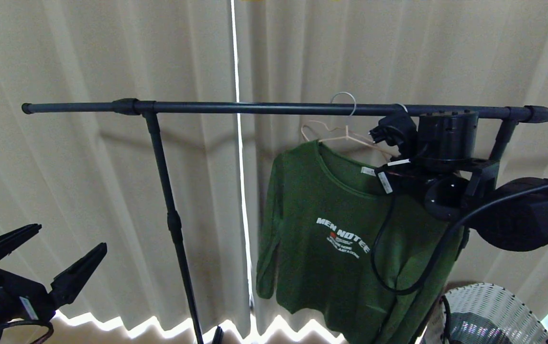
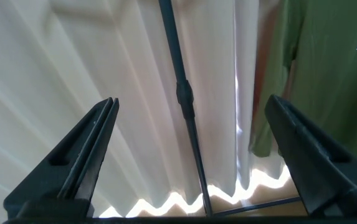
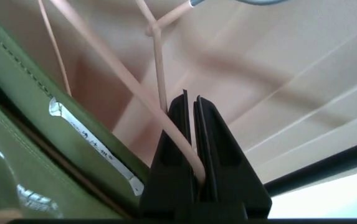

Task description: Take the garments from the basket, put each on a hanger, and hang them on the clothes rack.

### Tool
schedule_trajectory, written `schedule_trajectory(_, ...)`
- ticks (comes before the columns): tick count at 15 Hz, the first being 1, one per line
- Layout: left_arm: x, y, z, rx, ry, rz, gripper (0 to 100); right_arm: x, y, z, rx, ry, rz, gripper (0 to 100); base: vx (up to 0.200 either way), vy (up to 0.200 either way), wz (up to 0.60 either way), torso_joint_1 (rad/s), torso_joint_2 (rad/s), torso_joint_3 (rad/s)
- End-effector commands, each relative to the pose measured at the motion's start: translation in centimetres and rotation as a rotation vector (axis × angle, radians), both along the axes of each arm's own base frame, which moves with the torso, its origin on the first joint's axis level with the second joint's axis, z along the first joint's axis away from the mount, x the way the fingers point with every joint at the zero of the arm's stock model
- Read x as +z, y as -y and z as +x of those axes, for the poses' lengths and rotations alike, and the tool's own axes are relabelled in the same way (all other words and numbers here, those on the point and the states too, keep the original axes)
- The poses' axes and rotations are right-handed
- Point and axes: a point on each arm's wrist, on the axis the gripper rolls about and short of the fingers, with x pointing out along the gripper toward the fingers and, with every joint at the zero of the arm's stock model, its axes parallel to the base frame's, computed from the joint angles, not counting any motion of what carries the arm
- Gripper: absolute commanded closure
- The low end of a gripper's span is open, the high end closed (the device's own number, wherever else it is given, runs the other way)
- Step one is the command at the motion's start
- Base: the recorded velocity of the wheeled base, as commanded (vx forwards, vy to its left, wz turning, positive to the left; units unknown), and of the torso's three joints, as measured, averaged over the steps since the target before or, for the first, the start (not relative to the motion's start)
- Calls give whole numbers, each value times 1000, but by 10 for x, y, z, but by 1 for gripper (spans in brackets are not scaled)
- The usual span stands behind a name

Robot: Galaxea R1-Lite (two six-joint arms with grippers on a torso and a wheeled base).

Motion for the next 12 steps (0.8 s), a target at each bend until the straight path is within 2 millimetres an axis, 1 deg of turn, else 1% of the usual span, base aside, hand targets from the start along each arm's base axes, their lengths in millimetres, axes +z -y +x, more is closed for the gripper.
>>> schedule_trajectory(1, -1, 0, 0, -2, -4, 0, 0, -1, -2, 4, -1, 2, 0, 100, 0, 0, 0, 0, 0, 0)
schedule_trajectory(4, -1, 0, 0, -2, -7, 1, 0, -2, -4, 5, 4, -3, -3, 100, 0, 0, 0, 0, 0, 0)
schedule_trajectory(6, -2, 0, 0, -2, -8, 1, 0, -8, -11, 5, 22, -15, -10, 100, 0, 0, 0, 0, 0, 0)
schedule_trajectory(10, -3, 0, -1, -2, -10, 1, 0, -8, -12, 4, 25, -16, -11, 100, 0, 0, 0, 0, 0, 0)
schedule_trajectory(11, -3, 0, -1, -2, -10, 1, 0, -7, -11, 3, 25, -13, -8, 0, 0, 0, 0, 0, 0, 0)
schedule_trajectory(12, -3, 0, -1, -2, -10, 1, 0, -6, -11, 2, 26, -10, -4, 0, 0, 0, 0, 0, 0, 0)
